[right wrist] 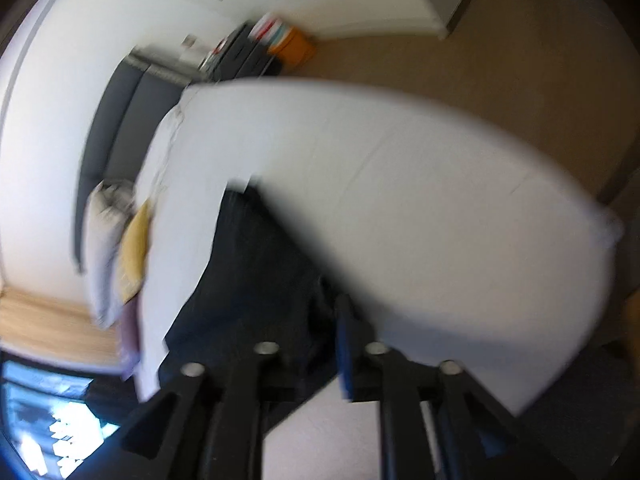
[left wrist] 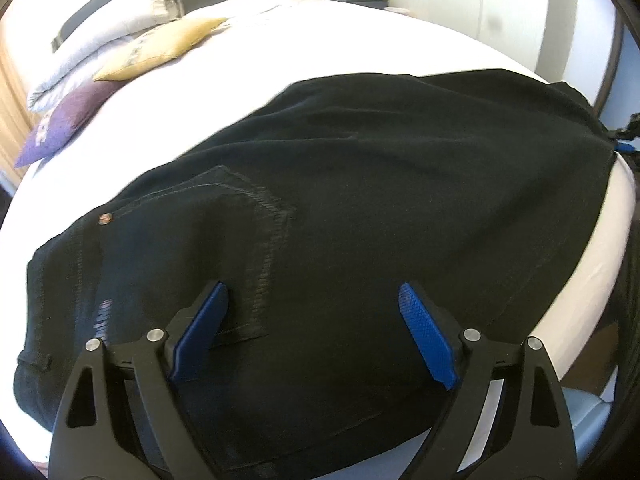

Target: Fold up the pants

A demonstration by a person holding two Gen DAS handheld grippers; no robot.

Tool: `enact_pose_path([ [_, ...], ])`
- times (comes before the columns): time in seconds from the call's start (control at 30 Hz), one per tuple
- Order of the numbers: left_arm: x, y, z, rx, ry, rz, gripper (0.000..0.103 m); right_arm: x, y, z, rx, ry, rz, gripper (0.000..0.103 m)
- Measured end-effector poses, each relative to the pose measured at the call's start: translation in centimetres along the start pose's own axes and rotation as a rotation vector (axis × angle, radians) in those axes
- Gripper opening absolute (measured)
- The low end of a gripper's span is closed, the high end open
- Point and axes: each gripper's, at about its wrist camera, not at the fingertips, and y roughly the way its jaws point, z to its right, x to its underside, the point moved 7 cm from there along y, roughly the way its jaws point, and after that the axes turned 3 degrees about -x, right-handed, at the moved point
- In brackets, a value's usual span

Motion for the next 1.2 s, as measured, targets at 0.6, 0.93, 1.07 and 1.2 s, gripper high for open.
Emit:
enact_pose_path([
  [0.6, 1.2, 1.2, -9.1, -0.132, -0.160, -0.003, 0.098, 9.4, 14.9, -19.2, -0.155, -0.637, -0.413, 0.033],
  [0.93, 1.3, -0.2, -10.9, -0.154, -0.183, 0.053, 0.103, 3.3, 18.0, -19.1, -0.059, -0.500, -0.259, 0.011],
  [1.07, 0.5, -1.7, -10.8, -0.178, -0.166, 0.136, 0.103, 7.4, 13.5, -21.4, -0.195, -0.572, -0.284, 0.049],
  [1.2, 2.1, 1.0, -12.7, -0.180, -0.196, 0.034, 0.103, 10.1, 13.2, -16.1, -0.153, -0.545, -0.342, 0.040],
])
